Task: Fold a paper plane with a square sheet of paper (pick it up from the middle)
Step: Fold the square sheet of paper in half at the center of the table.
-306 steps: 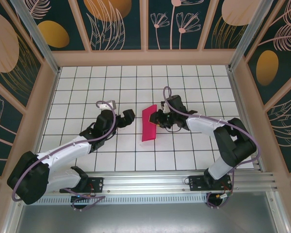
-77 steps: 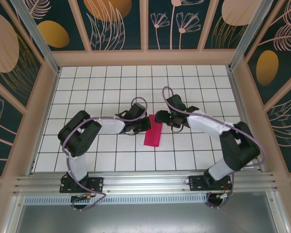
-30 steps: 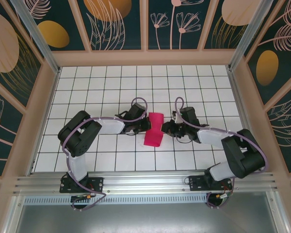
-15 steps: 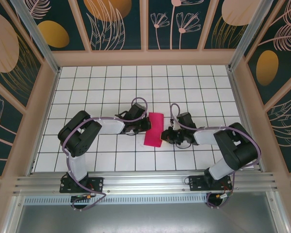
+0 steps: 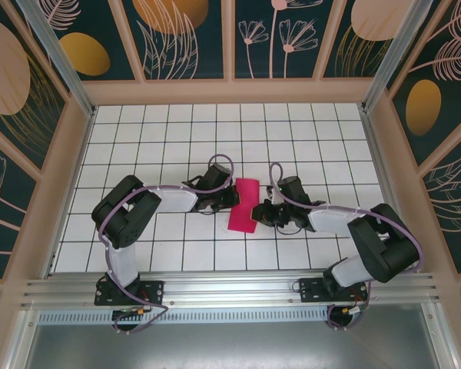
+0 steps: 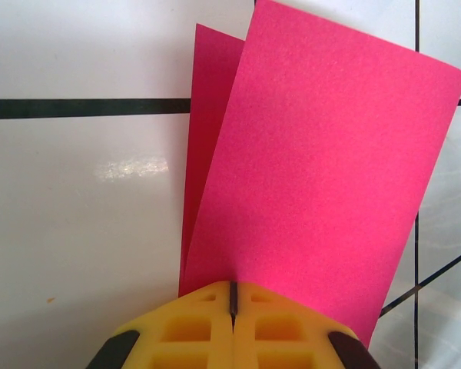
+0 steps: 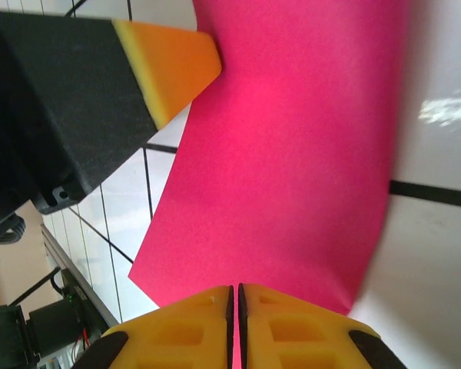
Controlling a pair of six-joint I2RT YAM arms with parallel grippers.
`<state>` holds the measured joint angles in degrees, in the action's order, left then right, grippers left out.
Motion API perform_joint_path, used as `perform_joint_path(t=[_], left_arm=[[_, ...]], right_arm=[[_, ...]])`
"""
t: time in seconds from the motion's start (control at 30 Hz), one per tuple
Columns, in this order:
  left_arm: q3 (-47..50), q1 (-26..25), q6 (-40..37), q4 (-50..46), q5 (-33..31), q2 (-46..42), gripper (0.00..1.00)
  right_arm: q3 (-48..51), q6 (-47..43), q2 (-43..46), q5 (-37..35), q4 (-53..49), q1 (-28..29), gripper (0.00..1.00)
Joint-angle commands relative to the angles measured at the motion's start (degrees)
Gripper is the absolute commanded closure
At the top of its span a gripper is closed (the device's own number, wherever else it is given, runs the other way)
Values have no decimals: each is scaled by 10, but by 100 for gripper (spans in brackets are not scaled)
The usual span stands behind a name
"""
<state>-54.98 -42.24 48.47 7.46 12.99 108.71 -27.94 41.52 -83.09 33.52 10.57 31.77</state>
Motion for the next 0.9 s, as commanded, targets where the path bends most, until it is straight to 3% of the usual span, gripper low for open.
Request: perform_joint_path(t=[0.0,0.2,0.5,0.87], left_arm=[[10,-4,-11,-56,-23,38,100],[13,-3,-13,-56,-24,37,100],[16,-4,-13,-54,-25,34,100],[22,-3,-14,-49,-23,37,100]], right_arm=[[7,8,-27,15,22,11,85],[19,-2,-46,-16,-8,14,86],[6,6,14,10,-3,23,85],[34,-13,-53,8,-9,35,85]])
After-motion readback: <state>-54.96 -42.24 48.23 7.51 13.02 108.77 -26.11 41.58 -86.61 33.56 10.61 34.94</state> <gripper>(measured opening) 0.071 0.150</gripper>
